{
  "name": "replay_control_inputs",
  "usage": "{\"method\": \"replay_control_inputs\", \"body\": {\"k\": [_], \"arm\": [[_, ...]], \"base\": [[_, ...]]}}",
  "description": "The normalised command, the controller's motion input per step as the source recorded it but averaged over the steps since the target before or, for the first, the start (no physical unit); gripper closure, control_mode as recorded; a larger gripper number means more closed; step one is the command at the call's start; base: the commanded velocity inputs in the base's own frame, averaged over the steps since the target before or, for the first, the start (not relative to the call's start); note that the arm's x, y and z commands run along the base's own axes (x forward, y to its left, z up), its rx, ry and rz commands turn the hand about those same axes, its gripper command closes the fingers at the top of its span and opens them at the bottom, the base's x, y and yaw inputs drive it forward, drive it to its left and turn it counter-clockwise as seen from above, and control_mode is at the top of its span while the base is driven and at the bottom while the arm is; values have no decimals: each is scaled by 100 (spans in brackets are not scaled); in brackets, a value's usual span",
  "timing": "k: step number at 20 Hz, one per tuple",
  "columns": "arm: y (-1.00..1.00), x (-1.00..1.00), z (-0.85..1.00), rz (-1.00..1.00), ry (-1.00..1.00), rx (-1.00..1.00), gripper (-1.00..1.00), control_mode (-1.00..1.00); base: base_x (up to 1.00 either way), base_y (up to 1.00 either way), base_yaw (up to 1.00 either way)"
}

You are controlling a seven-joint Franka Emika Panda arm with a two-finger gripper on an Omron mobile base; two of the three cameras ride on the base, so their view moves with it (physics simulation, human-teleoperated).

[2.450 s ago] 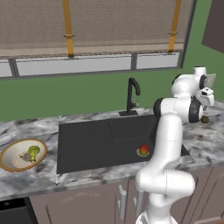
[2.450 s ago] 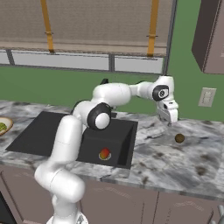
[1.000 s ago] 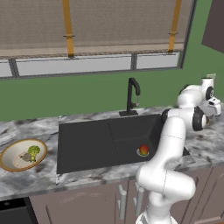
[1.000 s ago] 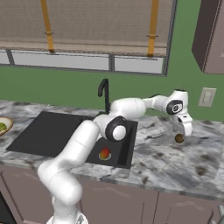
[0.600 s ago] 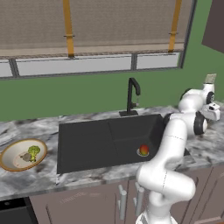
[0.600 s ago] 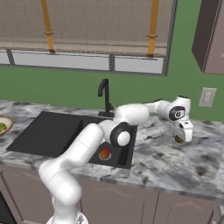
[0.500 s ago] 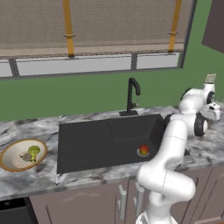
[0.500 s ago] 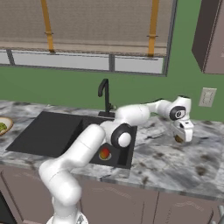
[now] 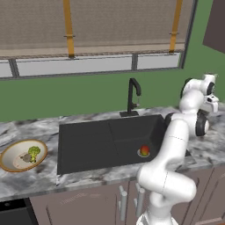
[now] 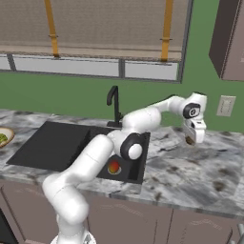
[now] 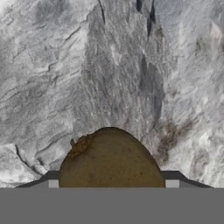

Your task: There is a mixed pile of frozen fruits and vegetables on the counter. Locate all the frozen vegetables and place the items in a bowl on the counter. Take all the frozen fruits and defrost them in a running sink.

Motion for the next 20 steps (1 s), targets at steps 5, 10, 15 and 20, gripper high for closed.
{"method": "replay_control_inputs", "body": {"k": [5, 10, 15, 20], "arm": [[100, -96, 0, 0, -19, -54, 100, -100], [100, -100, -6, 1, -22, -53, 100, -100], [100, -100, 18, 0, -23, -33, 100, -100], [100, -100, 86, 7, -13, -7, 100, -100]], "base": [[0, 0, 0], [0, 0, 0], [0, 0, 0], [0, 0, 0]]}}
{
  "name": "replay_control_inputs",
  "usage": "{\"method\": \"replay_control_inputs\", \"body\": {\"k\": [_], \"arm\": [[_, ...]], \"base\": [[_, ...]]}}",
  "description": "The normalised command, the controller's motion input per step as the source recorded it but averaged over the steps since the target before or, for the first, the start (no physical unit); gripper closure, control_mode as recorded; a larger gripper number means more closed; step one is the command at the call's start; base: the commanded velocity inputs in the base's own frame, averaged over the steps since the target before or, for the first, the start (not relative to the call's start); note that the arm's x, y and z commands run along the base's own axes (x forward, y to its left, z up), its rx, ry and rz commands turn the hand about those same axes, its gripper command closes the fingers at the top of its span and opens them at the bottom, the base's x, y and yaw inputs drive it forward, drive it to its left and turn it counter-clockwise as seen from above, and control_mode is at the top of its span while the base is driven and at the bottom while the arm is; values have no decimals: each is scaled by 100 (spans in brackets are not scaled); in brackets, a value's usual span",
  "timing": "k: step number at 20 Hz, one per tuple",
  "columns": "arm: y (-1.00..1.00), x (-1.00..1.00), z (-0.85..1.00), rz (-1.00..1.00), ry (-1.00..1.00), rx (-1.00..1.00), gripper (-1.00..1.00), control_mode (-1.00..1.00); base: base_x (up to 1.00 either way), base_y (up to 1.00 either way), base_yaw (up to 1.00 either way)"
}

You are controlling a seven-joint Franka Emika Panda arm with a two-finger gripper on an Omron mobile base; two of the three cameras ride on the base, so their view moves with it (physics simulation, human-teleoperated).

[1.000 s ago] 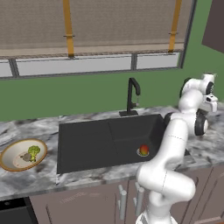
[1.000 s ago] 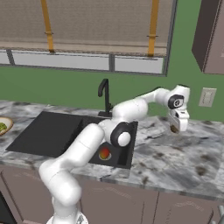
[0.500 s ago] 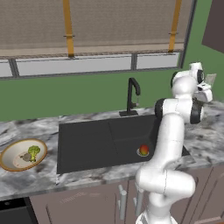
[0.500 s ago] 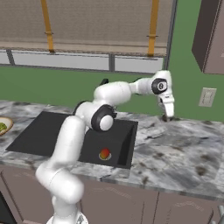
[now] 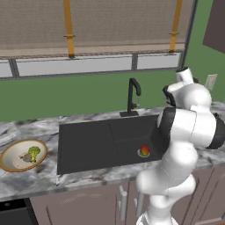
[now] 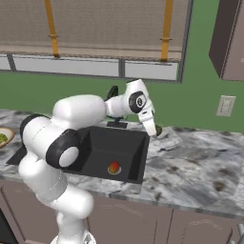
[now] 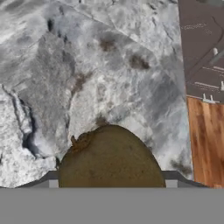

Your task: There is a mixed pile of frozen fruits and vegetables on the counter. Locate all the frozen vegetables and place the items in a bowl on the counter. Take all the frozen fruits and defrost them in a running sink.

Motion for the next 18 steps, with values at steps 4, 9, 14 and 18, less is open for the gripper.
{"method": "replay_control_inputs", "body": {"k": [4, 9, 14, 18], "arm": [[100, -63, 79, 25, 0, 3, 100, -100], [37, 59, -11, 18, 3, 4, 100, -100], [100, 3, -11, 66, 37, 9, 100, -100], [91, 0, -4, 74, 43, 15, 100, -100]], "base": [[0, 0, 0], [0, 0, 0], [0, 0, 0], [0, 0, 0]]}}
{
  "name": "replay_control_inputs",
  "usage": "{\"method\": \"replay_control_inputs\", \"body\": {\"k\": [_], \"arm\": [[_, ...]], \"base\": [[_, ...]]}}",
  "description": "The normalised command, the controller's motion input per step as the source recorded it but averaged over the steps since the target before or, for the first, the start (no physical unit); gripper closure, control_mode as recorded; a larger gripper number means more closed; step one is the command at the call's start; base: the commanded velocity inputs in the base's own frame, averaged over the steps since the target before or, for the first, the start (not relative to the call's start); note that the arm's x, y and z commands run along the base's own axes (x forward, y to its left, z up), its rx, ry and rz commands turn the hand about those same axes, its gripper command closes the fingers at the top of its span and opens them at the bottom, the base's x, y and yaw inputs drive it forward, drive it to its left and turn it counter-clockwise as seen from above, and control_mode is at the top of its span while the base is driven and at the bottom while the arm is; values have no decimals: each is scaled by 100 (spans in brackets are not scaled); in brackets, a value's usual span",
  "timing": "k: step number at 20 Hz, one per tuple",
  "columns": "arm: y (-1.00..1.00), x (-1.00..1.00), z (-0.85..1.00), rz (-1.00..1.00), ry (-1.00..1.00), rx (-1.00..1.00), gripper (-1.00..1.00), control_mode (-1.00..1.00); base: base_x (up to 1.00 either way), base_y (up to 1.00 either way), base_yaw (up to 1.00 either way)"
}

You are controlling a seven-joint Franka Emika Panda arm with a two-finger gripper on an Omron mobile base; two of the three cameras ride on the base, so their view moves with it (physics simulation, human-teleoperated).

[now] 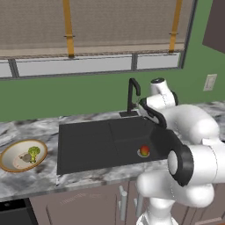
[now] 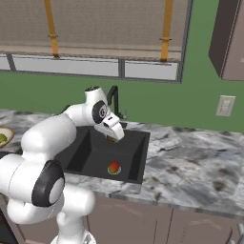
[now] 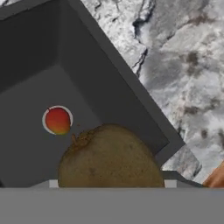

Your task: There is a mixed pile of frozen fruits and vegetables on the counter. Locate all the frozen vegetables and place the items in a bowl on the counter. Take all the frozen fruits and defrost them in a running sink.

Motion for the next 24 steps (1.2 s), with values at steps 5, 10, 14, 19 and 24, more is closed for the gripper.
{"method": "replay_control_inputs", "body": {"k": [5, 10, 14, 19, 24], "arm": [[57, 35, -55, 44, 13, 23, 100, -100], [43, 38, -100, 27, 1, 26, 100, -100], [5, 6, -54, 1, -14, -3, 100, -100], [2, 21, -48, 0, -1, -21, 100, -100], [4, 27, -54, 0, 12, -2, 100, -100]], "base": [[0, 0, 0], [0, 0, 0], [0, 0, 0], [0, 0, 0], [0, 0, 0]]}}
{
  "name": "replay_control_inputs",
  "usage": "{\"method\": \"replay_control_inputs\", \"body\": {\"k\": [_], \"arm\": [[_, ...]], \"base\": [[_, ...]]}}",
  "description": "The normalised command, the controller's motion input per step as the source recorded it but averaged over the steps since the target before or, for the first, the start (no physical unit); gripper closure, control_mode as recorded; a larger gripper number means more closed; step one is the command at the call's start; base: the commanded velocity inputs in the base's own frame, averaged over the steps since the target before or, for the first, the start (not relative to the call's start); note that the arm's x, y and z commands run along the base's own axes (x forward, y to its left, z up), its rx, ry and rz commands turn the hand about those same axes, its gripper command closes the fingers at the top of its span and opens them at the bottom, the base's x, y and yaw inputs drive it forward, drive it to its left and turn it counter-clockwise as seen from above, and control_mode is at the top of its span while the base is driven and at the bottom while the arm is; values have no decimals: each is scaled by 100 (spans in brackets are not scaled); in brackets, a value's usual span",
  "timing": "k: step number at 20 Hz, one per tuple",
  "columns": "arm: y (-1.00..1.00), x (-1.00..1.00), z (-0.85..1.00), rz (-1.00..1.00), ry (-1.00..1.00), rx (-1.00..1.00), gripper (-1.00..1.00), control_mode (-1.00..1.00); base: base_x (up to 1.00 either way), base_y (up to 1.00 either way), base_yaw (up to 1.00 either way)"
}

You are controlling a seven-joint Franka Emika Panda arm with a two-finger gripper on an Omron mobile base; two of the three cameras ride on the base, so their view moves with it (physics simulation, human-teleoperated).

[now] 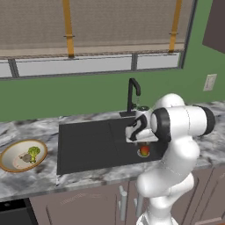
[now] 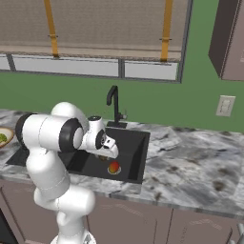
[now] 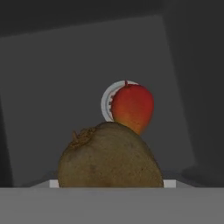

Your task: There is a mixed pile of frozen fruits and vegetables on the counter. Locate all the frozen vegetables and place the items in a bowl on the counter. Take all the frozen fruits and defrost them in a running sink.

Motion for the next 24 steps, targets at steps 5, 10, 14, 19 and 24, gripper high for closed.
{"method": "replay_control_inputs", "body": {"k": [5, 10, 14, 19, 24], "arm": [[0, 23, -58, 0, 17, 0, 100, -100], [0, 14, -41, 0, 7, 0, 100, -100], [0, 2, -45, 0, 3, 0, 100, -100], [0, -1, -39, 0, 2, 0, 100, -100], [0, -3, -32, -2, 3, 0, -100, -100]], "base": [[0, 0, 0], [0, 0, 0], [0, 0, 0], [0, 0, 0], [0, 0, 0]]}}
